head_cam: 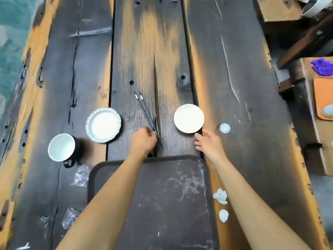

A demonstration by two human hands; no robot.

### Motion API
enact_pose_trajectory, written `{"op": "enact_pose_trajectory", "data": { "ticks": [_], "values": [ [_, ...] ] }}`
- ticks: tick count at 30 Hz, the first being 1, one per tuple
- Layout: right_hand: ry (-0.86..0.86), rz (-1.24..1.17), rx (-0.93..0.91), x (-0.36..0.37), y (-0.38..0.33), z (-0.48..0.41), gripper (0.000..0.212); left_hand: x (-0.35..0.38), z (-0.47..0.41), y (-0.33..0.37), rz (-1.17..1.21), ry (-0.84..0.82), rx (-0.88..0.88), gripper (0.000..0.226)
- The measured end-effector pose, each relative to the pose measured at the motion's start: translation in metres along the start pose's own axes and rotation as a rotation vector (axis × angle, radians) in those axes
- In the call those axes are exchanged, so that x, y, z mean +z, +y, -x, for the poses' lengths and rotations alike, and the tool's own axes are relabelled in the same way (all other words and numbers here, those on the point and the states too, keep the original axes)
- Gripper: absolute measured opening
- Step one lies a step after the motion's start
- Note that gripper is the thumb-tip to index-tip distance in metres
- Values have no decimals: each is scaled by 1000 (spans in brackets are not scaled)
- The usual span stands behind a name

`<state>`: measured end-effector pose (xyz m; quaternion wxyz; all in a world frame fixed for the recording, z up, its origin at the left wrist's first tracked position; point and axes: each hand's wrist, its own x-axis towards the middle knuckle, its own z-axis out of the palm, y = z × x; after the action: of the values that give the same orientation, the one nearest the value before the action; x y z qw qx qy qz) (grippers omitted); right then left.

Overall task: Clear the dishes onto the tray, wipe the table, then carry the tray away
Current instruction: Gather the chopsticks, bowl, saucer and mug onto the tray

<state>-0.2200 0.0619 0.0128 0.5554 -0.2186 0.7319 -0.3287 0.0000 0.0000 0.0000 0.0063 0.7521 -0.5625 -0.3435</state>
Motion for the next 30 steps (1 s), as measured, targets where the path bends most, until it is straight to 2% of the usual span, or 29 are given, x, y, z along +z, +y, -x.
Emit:
{"op": "enact_pose_trajectory", "data": {
  "ticks": [2,5,7,12,19,25,28,30],
  "values": [
    [22,-58,-9,2,-2,-13,56,2,-21,8,-9,69,-39,34],
    [19,-181,8,5,-5,-27,52,4,-52,25,10,105,-130,58],
    [11,-306,37,6,-8,-29,51,6,-64,33,37,143,-162,62],
    [-19,-391,61,4,-3,-32,51,3,-77,26,31,174,-129,38],
    [-21,-413,73,5,0,-37,48,-9,-88,20,113,173,-176,29],
    [-59,-402,67,4,-1,-43,36,-14,-98,25,88,108,-219,9],
    [-43,-411,70,5,0,-46,35,-16,-100,25,43,73,-211,24],
    [-30,-418,79,6,0,-48,40,-17,-99,26,10,71,-192,22]
  ]
}}
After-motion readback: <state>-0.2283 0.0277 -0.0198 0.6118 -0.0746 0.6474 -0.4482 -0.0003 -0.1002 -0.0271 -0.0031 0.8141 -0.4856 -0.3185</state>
